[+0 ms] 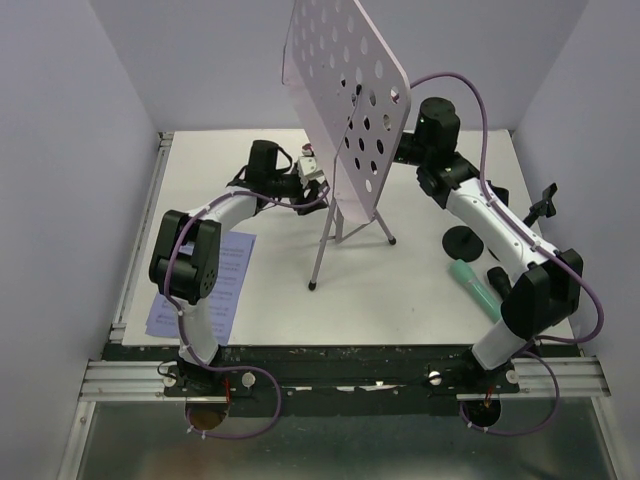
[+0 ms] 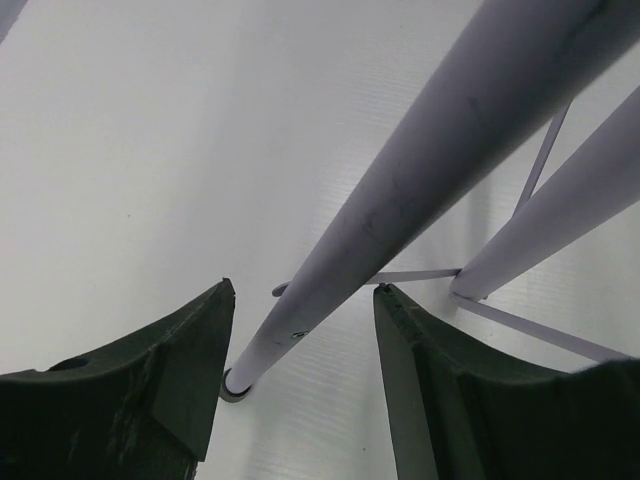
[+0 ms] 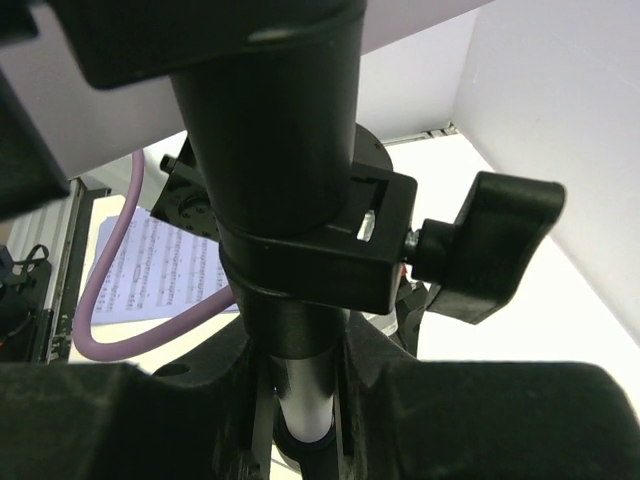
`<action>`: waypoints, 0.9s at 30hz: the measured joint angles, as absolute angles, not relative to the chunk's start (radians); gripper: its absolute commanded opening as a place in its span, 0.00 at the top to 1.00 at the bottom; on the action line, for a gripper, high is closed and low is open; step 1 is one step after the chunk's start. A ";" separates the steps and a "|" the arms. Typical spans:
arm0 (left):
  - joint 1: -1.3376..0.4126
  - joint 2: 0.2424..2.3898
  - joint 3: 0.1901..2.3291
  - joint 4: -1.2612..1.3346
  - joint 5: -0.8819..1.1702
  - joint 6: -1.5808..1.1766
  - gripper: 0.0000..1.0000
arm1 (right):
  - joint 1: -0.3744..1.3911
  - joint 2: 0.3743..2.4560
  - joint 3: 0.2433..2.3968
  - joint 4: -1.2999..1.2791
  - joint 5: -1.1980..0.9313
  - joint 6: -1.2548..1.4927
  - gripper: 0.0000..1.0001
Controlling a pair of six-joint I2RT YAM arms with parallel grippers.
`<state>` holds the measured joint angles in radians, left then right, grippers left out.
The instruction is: Pack up the instrument practice props
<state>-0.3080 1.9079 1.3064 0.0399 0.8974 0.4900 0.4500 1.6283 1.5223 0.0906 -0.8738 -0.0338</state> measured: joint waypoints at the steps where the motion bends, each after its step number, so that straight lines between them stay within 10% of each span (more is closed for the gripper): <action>1: -0.308 1.908 1.314 0.027 0.897 0.502 0.34 | 0.447 1.629 1.525 0.087 -0.880 -0.034 1.00; 27: -0.371 1.910 1.445 -0.295 0.882 0.891 0.61 | 0.392 1.637 1.558 0.028 -0.995 -0.030 1.00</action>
<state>-0.3710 1.9102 1.4448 -0.2951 0.8818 0.8909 0.3920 1.6367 1.5578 0.0277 -0.9955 -0.0299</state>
